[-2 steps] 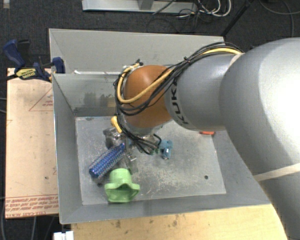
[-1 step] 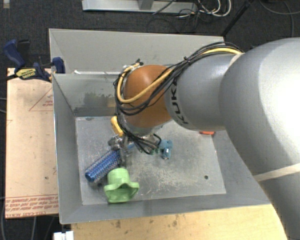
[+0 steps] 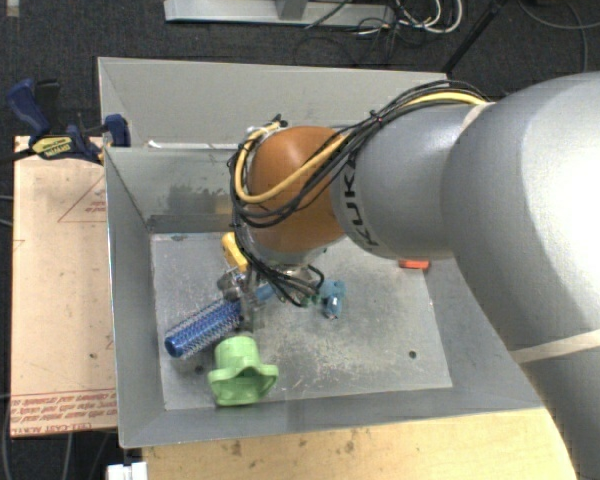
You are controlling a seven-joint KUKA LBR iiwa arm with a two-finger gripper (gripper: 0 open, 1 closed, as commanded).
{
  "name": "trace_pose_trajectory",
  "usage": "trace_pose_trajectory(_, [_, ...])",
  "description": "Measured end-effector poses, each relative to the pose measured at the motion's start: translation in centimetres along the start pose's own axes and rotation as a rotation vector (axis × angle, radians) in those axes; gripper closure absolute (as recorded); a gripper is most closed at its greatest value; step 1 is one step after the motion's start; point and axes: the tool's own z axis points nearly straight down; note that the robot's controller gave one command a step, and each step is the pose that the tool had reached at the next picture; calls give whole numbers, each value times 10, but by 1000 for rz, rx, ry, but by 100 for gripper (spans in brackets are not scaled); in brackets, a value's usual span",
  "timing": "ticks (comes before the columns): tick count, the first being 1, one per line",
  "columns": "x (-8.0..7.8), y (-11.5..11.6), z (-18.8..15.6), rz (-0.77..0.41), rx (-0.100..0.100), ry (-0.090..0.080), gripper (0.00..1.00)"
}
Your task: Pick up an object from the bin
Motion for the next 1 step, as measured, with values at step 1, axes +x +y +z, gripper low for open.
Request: trace_pose_trajectory(1, [-2,1,-65,1,2,-6,100])
